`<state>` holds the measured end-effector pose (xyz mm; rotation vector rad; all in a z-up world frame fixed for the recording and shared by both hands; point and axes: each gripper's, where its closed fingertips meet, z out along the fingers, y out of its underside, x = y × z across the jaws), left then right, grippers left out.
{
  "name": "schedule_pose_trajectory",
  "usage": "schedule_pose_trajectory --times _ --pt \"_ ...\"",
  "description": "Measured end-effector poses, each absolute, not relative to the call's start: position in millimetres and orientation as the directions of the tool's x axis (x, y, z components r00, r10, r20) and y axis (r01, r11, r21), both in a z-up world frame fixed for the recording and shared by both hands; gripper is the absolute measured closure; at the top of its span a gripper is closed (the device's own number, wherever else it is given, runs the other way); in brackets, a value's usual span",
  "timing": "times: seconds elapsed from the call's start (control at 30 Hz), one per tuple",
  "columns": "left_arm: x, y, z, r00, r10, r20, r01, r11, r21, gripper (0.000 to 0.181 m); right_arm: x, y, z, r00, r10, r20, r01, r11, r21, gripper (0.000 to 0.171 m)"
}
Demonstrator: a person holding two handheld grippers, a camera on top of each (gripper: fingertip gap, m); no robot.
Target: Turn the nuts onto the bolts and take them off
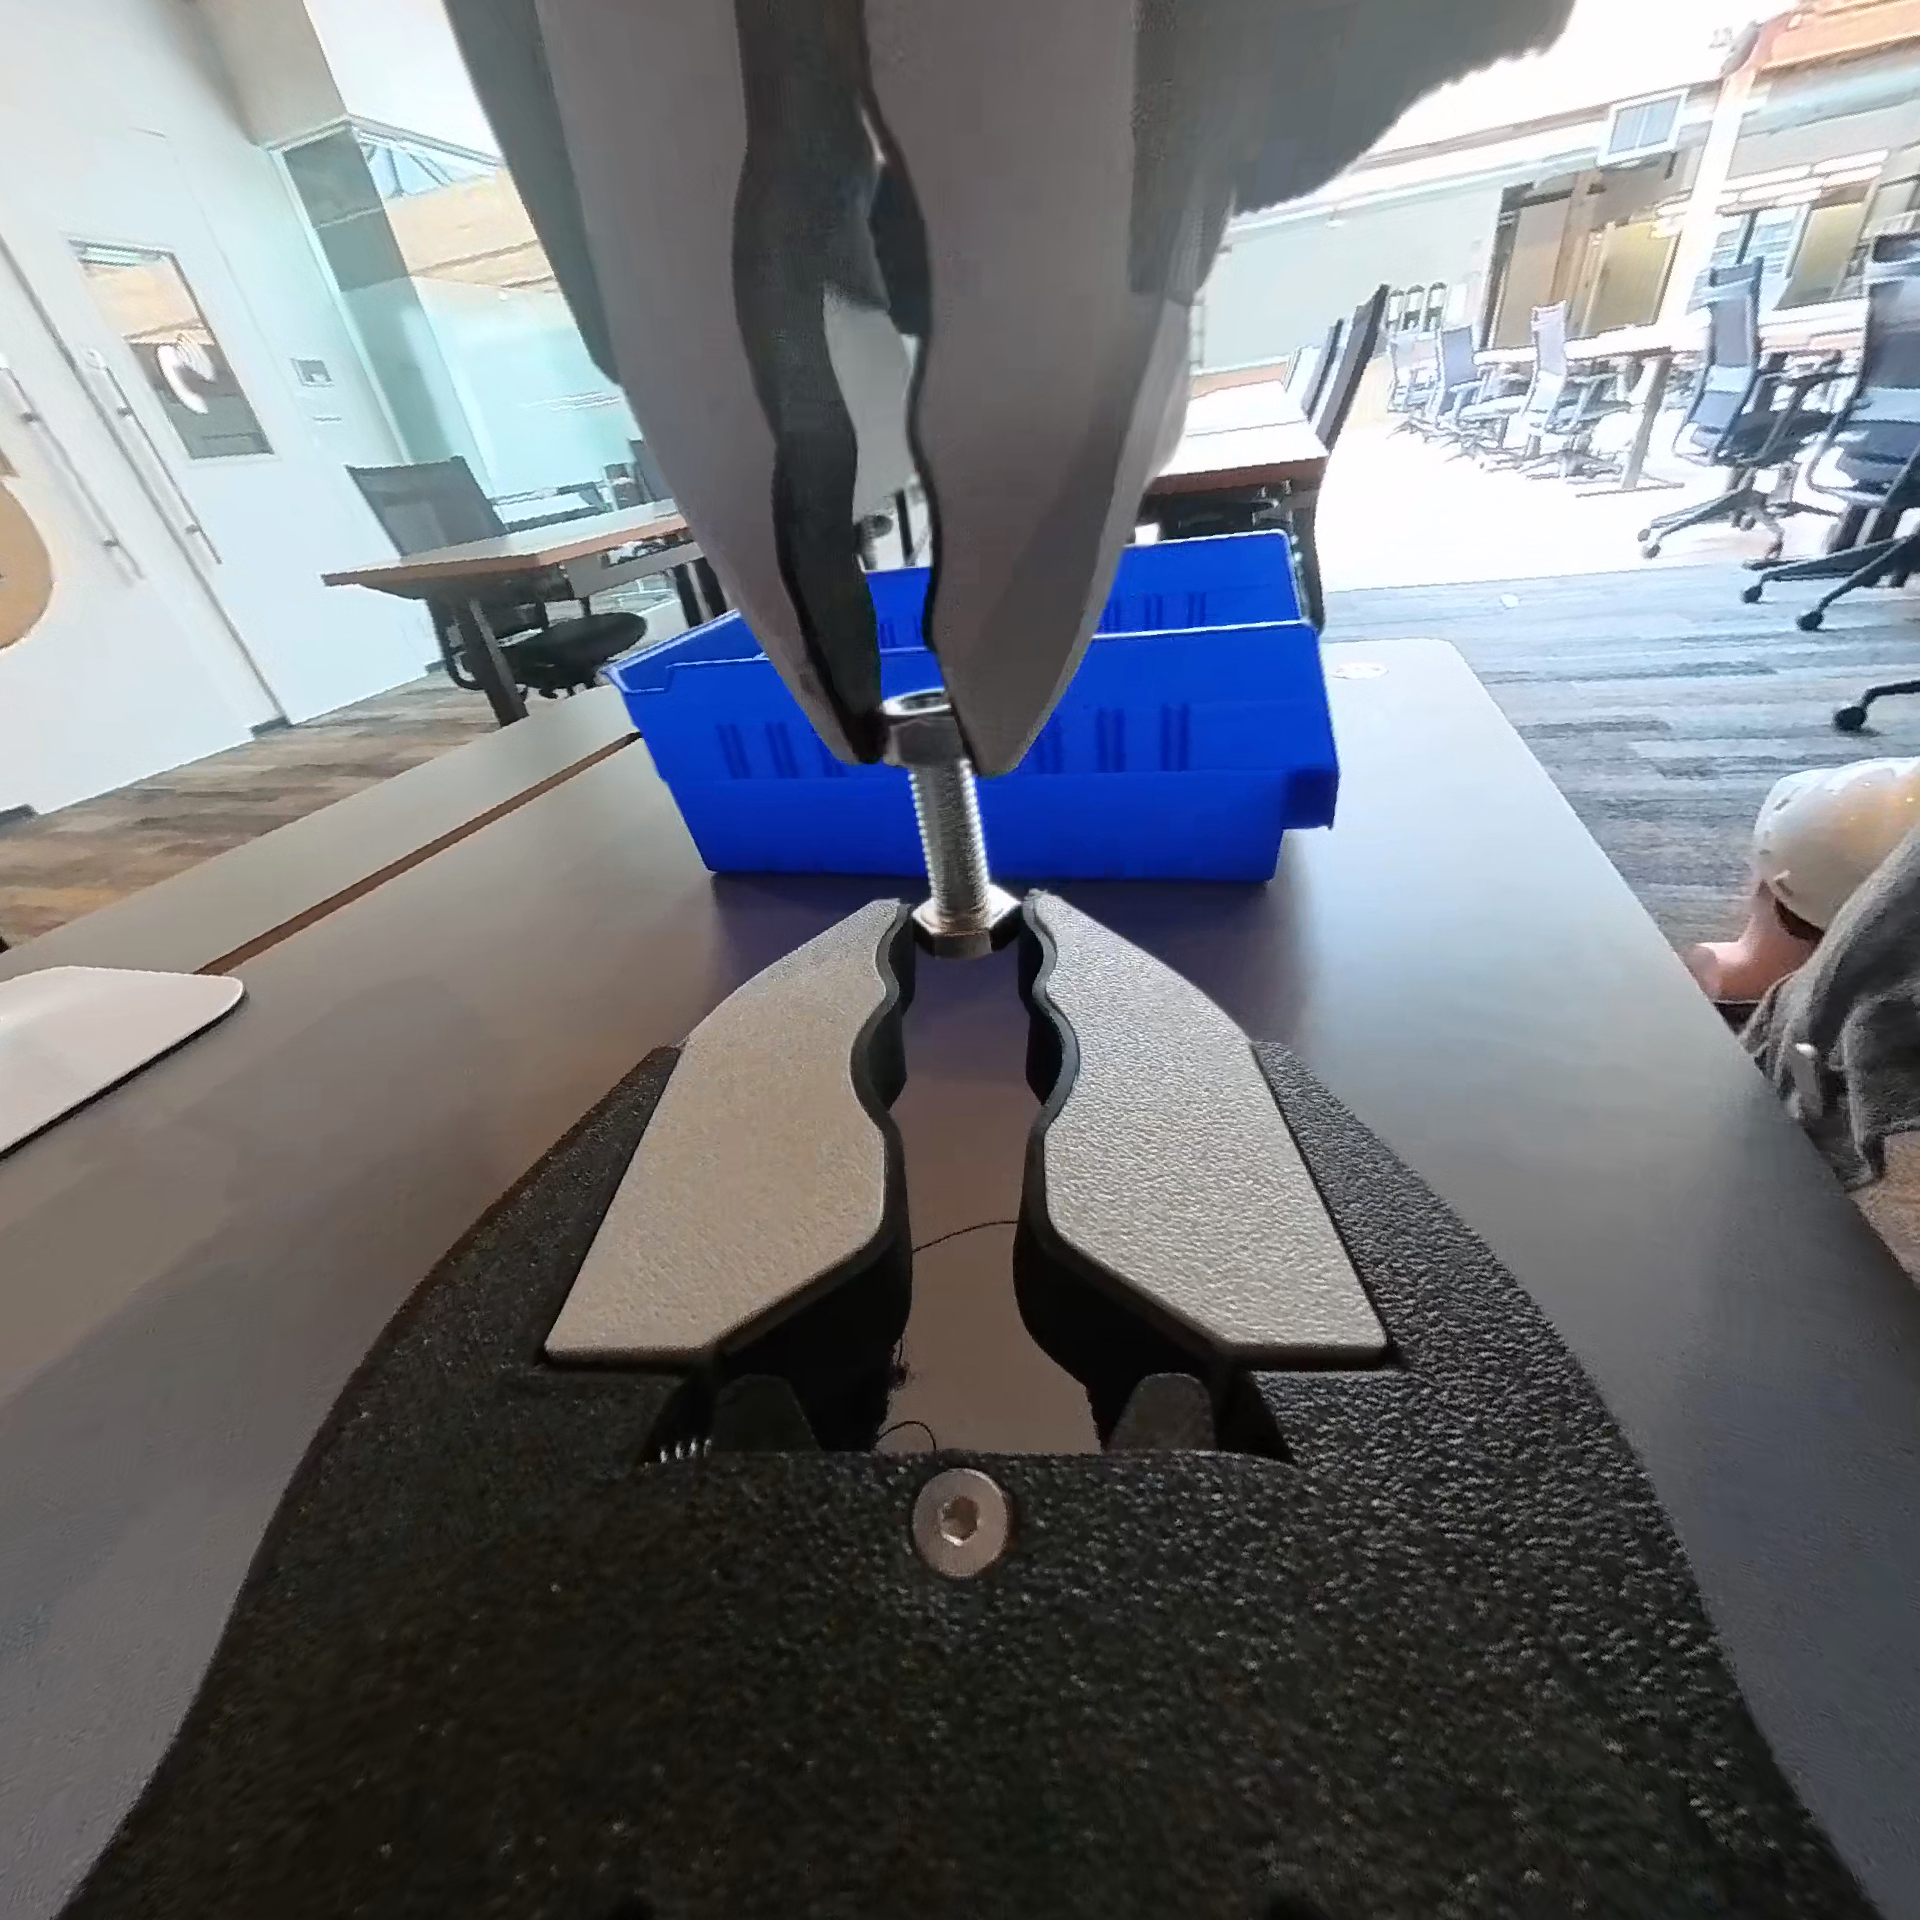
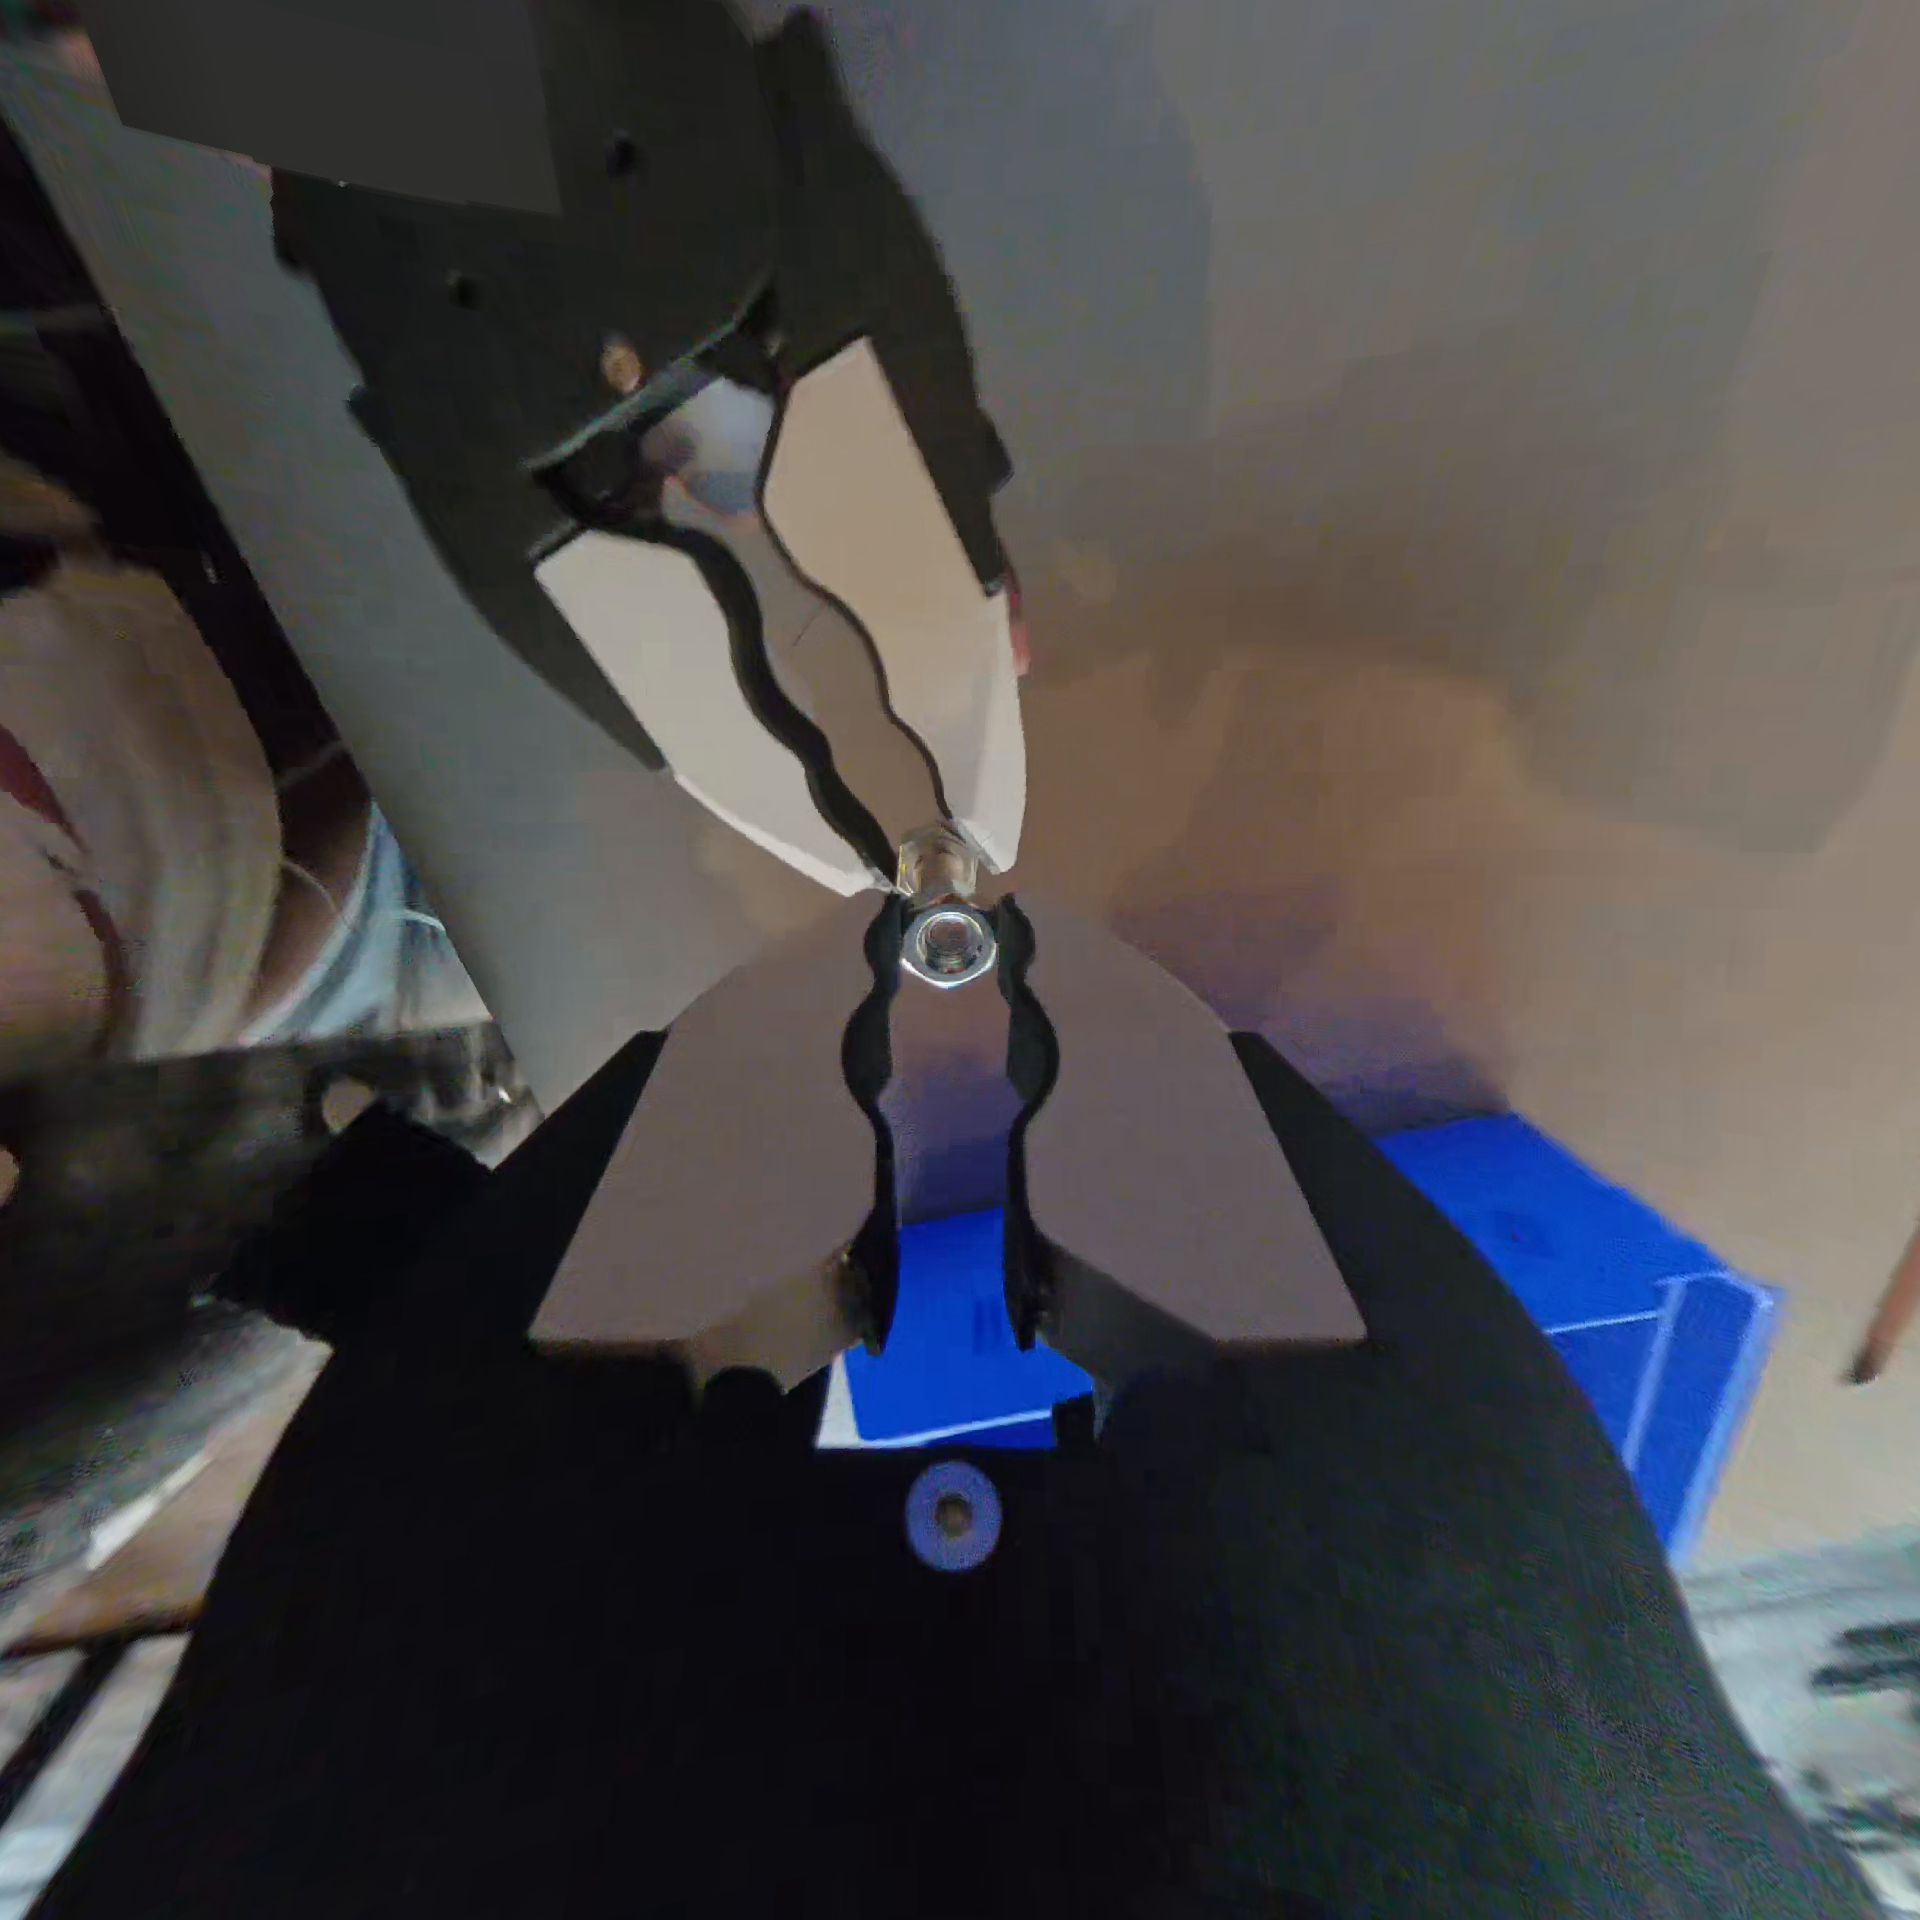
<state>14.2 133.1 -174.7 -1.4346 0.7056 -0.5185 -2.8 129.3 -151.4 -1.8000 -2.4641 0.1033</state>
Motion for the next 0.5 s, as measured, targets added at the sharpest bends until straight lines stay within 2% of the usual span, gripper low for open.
schedule_pose_trajectory --times 0.03,0.13,0.27,0.37,0.5 --pt "14.4 133.1 -174.8 0.701 -0.701 -0.134 -0.100 0.090 -0.991 0.163 -3.2 128.9 -152.0 -0.266 0.964 0.027 0.956 0.267 -0.118 0.154" --pt "13.6 132.0 -174.5 0.693 -0.710 -0.121 -0.085 0.086 -0.993 0.163 -4.5 128.0 -151.4 -0.231 0.973 0.022 0.963 0.232 -0.136 0.134" --pt "16.1 128.9 -173.6 0.668 -0.736 -0.107 -0.067 0.084 -0.994 0.163 -4.3 131.2 -151.3 -0.445 0.893 0.057 0.889 0.449 -0.092 0.110" --pt "18.9 126.8 -174.3 0.648 -0.754 -0.108 -0.068 0.084 -0.994 0.163 -1.5 125.2 -146.1 -0.684 0.729 0.003 0.726 0.681 -0.095 0.114" --pt "18.9 125.7 -173.4 0.635 -0.767 -0.093 -0.049 0.080 -0.996 0.163 9.2 121.1 -143.1 -0.859 0.502 -0.102 0.512 0.852 -0.110 0.121"
